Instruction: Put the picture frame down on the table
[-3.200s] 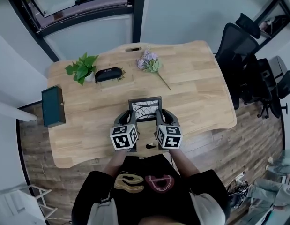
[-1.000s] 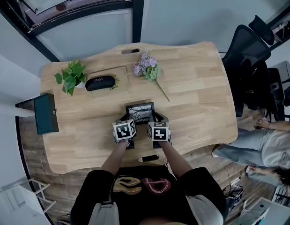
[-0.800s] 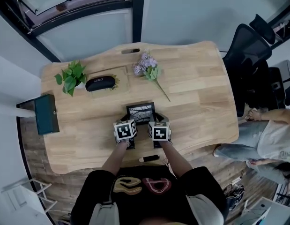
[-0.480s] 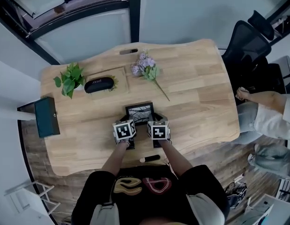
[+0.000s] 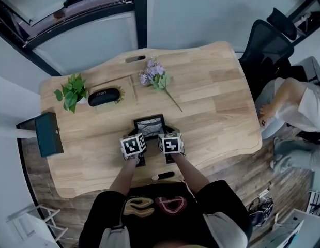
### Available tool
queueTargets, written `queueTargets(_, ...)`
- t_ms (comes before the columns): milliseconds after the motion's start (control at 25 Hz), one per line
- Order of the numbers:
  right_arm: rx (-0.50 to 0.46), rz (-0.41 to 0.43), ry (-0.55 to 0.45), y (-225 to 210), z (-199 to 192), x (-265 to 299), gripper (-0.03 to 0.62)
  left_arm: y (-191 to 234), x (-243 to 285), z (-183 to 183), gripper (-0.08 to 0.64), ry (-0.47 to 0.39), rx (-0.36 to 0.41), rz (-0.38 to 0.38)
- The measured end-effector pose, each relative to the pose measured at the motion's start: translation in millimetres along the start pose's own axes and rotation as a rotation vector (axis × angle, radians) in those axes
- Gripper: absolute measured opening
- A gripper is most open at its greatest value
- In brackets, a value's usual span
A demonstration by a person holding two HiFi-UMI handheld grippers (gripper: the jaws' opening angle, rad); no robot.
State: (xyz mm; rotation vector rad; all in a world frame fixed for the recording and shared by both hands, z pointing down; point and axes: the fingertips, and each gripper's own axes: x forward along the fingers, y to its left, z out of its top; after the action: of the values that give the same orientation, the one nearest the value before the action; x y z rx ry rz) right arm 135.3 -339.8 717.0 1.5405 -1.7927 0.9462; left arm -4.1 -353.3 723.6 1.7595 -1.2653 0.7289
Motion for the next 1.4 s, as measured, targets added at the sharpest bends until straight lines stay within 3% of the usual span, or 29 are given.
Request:
queueTargets(200,-0.044,0.005,-0.033,1,6,0,0.085,3,0,1,0.085,-0.021,-0.033,0.012)
queueTargets(360,-0.008,0.042,-0.069,2,12,-5,0.142,8,-4,0,0.155,-0.039,-0.058,0.025)
queueTargets(480,0.018,0.076,-0.102,4,17,-13,0.168,5,-12,0,0.183,-0.059,-0.113,-0.008)
queueTargets(640,0.055,0.118,-0.176,6,30,-31,0.186,-3,-25,6,0.190,-0.107,-0.110,-0.033)
queueTargets(840,0.019,0.143,-0.242,10,39,-53,0.186,-11,-48,15,0.192,-0.179,-0.148,-0.068)
queueTargets(1080,-0.005,0.159,-0.316,19,43,-81,0.186,-18,-83,23,0.192,-0.256,-0.107,-0.107)
queueTargets(1280,-0.065,0.162,-0.389,29,53,-105,0.186,-32,-111,27,0.192,-0.343,-0.055,-0.183)
queueTargets(1400,-0.109,0.179,-0.410,38,55,-120,0.186,-48,-128,26,0.117,-0.380,-0.021,-0.273)
